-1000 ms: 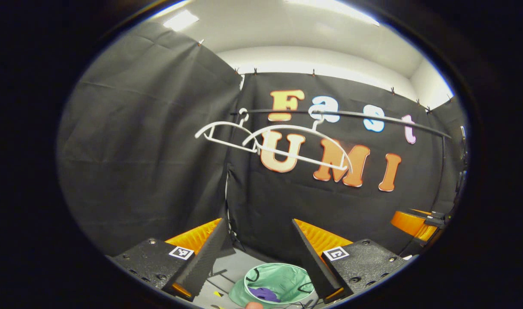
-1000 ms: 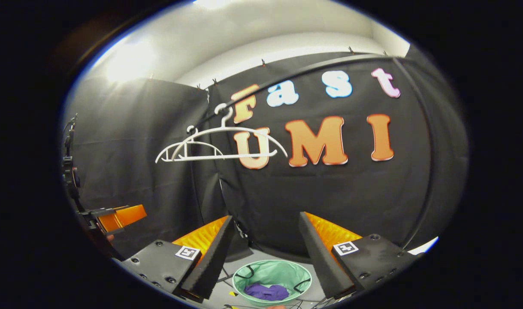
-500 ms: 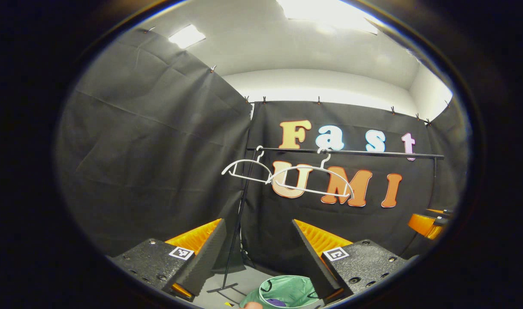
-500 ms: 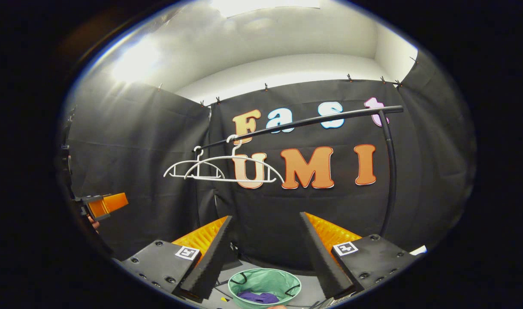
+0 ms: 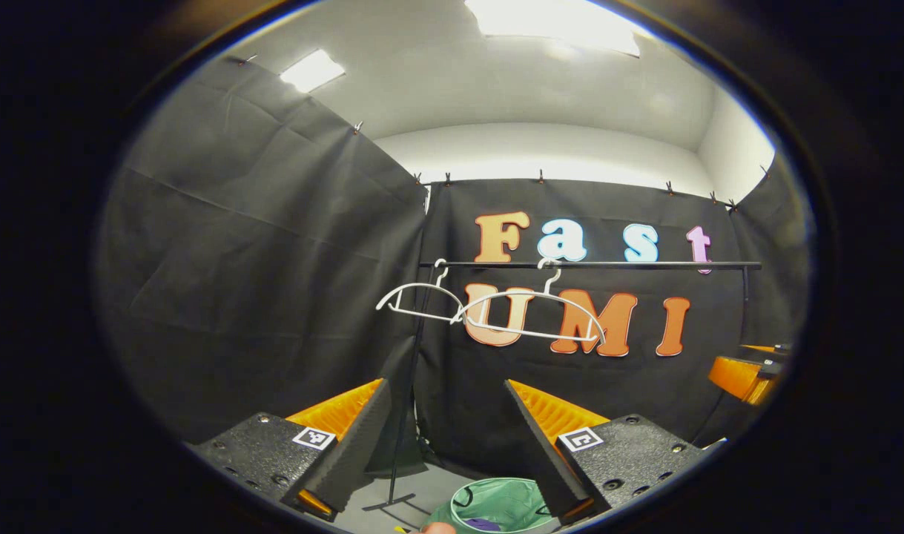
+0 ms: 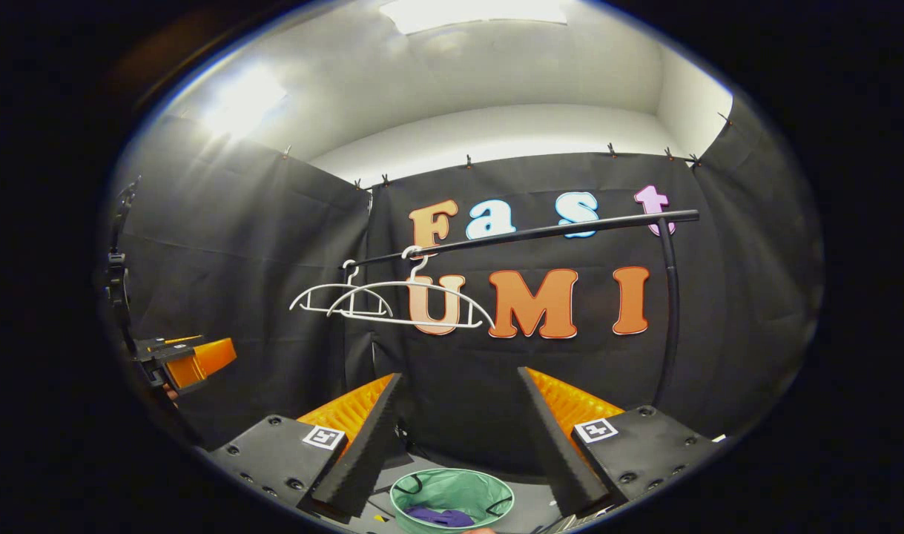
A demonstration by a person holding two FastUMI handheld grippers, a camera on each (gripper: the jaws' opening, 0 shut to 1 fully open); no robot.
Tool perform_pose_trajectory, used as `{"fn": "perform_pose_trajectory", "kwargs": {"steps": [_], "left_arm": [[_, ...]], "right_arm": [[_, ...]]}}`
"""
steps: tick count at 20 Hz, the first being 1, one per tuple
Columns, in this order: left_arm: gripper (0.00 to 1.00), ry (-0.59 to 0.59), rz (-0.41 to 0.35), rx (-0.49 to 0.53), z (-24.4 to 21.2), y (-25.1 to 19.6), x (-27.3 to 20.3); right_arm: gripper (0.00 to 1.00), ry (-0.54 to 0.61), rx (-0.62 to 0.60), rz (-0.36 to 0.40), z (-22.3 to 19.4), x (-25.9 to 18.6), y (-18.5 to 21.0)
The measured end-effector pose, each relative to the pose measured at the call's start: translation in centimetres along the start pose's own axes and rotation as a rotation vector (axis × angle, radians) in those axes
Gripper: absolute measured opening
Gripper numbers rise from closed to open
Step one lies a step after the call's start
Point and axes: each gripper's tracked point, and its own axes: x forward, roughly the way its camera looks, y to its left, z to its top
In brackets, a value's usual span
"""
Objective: Grasp the clothes on the hanger with both hands and then place them into the laundry hamper below.
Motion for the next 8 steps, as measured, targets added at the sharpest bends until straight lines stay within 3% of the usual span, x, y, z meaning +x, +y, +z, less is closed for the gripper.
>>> {"fn": "perform_pose_trajectory", "kwargs": {"steps": [5,6,8], "left_arm": [[0.90,0.011,-0.004,-0.031,-0.30,-0.33,0.35],[0.90,0.014,-0.003,-0.028,-0.30,-0.35,0.29],[0.90,0.009,0.002,-0.011,-0.13,-0.16,0.29]], "right_arm": [[1.00,0.018,0.024,0.026,-0.47,-0.54,0.94],[0.89,0.020,0.024,0.028,-0.47,-0.47,0.98],[0.89,0.022,0.032,0.033,-0.57,-0.38,1.09]]}}
